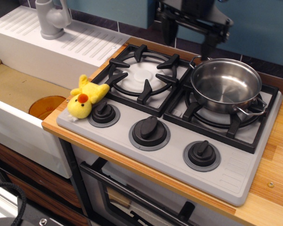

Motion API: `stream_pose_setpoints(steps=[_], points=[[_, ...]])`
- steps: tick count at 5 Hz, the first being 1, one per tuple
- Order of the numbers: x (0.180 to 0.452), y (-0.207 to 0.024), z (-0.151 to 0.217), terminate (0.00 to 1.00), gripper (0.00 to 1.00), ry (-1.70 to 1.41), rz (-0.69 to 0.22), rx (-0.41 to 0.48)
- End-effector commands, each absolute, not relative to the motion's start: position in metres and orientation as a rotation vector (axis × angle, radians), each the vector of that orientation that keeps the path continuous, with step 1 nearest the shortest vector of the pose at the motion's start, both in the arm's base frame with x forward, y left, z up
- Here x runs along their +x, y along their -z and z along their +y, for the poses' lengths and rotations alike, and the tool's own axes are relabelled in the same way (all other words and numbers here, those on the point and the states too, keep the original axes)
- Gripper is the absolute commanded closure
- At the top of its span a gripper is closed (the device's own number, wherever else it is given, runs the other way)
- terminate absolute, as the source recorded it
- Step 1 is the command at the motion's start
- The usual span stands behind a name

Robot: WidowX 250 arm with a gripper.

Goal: Put pan on stove and put stuffedduck in pan

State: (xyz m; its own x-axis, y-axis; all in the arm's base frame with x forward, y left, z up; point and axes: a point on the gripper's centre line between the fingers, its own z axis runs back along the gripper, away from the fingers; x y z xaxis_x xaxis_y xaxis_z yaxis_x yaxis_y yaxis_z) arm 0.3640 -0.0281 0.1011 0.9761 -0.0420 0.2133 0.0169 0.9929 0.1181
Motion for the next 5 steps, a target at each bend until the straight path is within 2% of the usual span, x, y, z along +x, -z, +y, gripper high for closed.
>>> stream_pose_setpoints(steps=[1, 4, 5], points=[[0.375, -0.088, -0.036, 0.0, 0.0, 0.014, -0.322, 0.146], [0.365, -0.05, -0.042, 0.0, 0.0, 0.008, -0.366, 0.099], [0.371, -0.042, -0.041, 0.0, 1.0, 0.006, -0.361, 0.084]])
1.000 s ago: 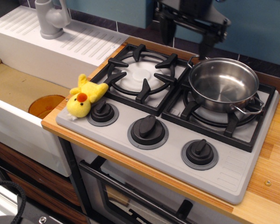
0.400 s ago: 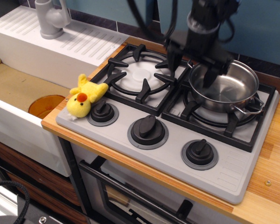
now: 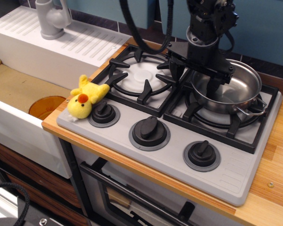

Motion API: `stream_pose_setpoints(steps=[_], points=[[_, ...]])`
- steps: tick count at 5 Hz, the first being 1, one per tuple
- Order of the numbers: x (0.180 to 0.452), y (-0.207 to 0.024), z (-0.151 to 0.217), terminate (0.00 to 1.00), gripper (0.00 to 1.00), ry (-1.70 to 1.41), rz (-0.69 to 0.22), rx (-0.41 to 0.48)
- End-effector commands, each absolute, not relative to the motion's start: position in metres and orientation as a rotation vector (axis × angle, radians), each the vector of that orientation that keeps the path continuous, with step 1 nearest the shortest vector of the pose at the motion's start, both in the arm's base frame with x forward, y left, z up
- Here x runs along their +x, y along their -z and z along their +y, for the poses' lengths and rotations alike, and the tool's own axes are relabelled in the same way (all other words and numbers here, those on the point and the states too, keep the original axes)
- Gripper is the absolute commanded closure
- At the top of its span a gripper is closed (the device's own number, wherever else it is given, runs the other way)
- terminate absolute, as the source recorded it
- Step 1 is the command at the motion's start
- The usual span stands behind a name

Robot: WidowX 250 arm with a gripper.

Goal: Put pan on stove and put stuffedduck in pan

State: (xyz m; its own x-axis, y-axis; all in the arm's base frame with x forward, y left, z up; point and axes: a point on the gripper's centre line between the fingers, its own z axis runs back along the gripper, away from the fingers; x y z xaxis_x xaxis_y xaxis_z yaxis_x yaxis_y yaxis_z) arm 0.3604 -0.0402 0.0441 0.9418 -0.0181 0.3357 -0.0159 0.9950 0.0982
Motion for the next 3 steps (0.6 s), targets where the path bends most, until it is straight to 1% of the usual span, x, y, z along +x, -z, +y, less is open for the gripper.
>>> stream_pose_setpoints(steps=[1, 3], points=[[0.3737, -0.0435, -0.0373, 0.0, 1.0, 0.005, -0.354, 0.086], [0.3732, -0.0503, -0.039, 0.0, 1.0, -0.001, -0.335, 0.102]])
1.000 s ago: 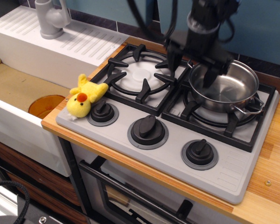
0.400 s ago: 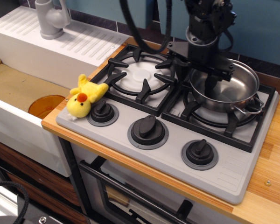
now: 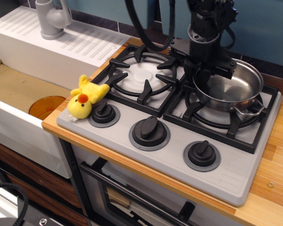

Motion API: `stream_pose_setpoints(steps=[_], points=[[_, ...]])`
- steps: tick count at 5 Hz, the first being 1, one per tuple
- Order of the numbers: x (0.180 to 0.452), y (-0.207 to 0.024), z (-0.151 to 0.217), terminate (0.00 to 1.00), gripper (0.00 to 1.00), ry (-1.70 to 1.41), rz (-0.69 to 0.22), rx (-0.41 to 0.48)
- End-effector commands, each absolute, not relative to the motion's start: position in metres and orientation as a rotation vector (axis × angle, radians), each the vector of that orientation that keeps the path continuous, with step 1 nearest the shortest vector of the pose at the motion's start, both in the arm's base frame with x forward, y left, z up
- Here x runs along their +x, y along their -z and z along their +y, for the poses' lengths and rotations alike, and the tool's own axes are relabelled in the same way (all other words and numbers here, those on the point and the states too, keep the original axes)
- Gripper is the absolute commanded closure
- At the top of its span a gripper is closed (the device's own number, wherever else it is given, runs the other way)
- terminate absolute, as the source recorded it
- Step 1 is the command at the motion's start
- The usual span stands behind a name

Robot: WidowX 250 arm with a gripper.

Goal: Put pan on stove and put stuffedduck in pan

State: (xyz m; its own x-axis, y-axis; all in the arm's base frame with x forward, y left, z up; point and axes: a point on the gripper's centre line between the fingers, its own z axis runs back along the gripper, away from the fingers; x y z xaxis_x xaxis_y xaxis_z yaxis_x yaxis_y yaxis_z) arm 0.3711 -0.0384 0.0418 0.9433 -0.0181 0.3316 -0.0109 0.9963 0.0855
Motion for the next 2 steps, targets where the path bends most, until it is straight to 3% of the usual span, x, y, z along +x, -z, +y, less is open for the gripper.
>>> stream_pose_setpoints(steps=[1, 2], points=[[0.369, -0.066, -0.038, 0.0, 1.0, -0.002, -0.314, 0.128], [0.368, -0.088, -0.032, 0.0, 1.0, 0.023, -0.303, 0.147]])
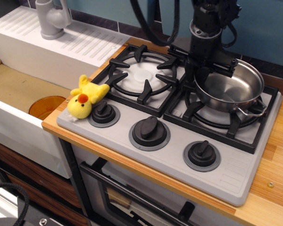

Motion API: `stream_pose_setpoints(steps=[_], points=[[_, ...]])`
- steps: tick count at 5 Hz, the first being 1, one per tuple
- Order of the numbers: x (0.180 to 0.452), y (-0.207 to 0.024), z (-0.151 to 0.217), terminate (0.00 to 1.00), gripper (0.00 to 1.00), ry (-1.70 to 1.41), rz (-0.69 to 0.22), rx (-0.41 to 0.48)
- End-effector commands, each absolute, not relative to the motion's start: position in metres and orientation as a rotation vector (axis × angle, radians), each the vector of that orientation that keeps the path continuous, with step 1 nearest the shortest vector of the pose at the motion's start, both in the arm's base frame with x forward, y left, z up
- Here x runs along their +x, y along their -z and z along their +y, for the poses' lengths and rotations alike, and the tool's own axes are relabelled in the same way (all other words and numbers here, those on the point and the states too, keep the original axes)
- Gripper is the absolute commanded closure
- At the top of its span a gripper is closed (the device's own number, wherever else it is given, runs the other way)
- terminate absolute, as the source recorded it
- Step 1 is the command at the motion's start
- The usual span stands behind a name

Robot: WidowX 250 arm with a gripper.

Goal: Put pan on stove and put stuffedduck in pan

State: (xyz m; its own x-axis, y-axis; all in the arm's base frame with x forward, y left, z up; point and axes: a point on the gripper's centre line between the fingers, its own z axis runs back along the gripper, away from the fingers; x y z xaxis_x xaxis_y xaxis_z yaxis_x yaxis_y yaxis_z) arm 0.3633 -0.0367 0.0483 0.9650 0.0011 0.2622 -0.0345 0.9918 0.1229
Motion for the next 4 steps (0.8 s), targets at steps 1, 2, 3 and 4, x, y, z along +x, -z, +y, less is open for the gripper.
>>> stream_pose_setpoints(steps=[1, 2, 3, 4], points=[[0.36, -0.119, -0.034, 0.0, 1.0, 0.012, -0.288, 0.21], [0.351, -0.144, -0.036, 0.0, 1.0, 0.012, -0.256, 0.24], [0.352, -0.147, -0.028, 0.0, 1.0, 0.027, -0.254, 0.236], [0.358, -0.142, -0.008, 0.0, 1.0, 0.053, -0.26, 0.227]])
